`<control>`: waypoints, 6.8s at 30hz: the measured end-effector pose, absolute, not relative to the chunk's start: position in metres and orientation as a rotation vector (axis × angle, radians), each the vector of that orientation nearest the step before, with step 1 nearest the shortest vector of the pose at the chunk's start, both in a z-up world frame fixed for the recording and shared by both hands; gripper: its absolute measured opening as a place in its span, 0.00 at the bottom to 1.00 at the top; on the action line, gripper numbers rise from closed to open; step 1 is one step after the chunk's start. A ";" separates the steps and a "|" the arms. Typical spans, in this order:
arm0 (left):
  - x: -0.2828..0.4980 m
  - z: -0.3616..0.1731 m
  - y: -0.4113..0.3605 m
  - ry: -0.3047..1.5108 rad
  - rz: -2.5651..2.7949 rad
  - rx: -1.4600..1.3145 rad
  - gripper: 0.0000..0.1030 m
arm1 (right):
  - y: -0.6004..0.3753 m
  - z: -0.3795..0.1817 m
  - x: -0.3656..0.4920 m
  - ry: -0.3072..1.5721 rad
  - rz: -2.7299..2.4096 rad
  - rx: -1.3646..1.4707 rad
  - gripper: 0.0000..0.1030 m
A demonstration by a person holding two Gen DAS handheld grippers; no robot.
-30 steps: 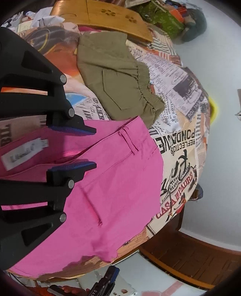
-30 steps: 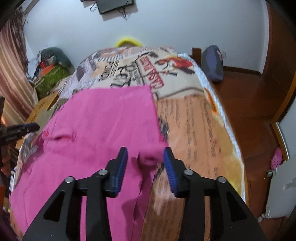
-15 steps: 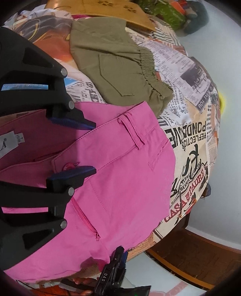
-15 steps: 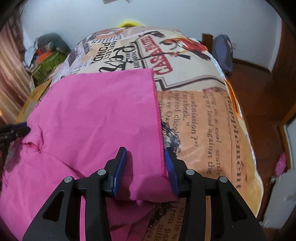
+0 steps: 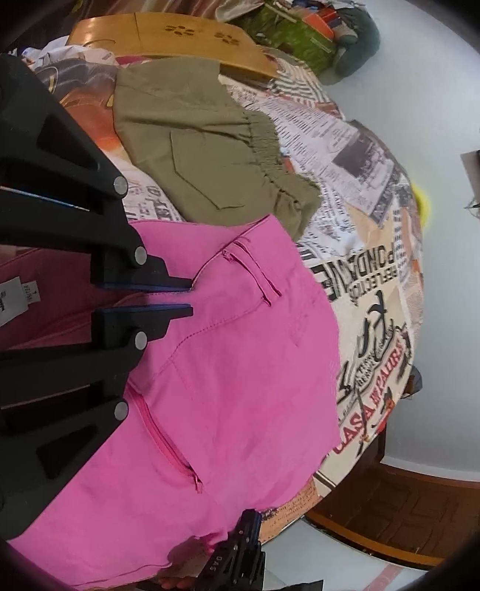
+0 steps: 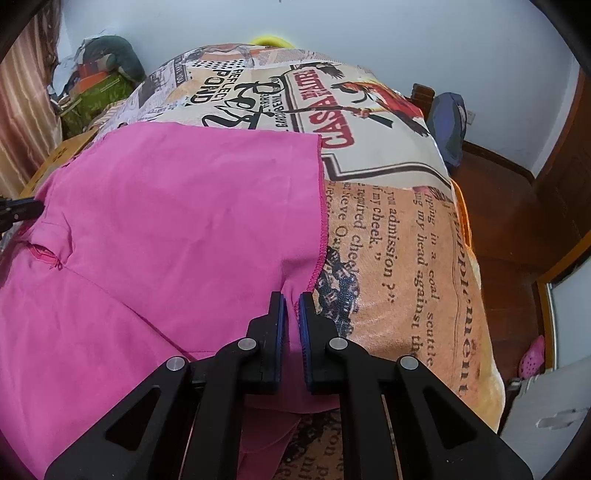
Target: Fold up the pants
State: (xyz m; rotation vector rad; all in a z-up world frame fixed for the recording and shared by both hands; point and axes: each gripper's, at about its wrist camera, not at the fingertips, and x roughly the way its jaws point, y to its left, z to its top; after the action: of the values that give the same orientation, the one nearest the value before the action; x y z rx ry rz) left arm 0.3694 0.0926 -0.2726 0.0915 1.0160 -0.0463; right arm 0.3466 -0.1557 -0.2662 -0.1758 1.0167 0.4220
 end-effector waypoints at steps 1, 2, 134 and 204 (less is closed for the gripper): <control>0.370 -0.275 0.094 1.026 -0.055 0.089 0.09 | -0.155 -0.266 0.347 1.023 0.422 -0.180 0.07; 0.369 -0.274 0.095 1.026 -0.055 0.085 0.12 | -0.155 -0.265 0.348 1.033 0.425 -0.180 0.08; 0.149 -0.214 0.024 0.919 -0.209 0.290 0.29 | -0.140 -0.171 0.151 0.905 0.639 -0.135 0.35; 0.159 -0.192 0.057 0.929 -0.235 0.079 0.44 | -0.163 -0.174 0.163 0.970 0.661 0.067 0.30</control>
State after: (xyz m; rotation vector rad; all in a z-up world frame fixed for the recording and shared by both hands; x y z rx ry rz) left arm 0.1585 0.0570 -0.1920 0.0794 0.9291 -0.2351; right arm 0.1627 -0.1631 -0.1735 0.0674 0.9698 0.6606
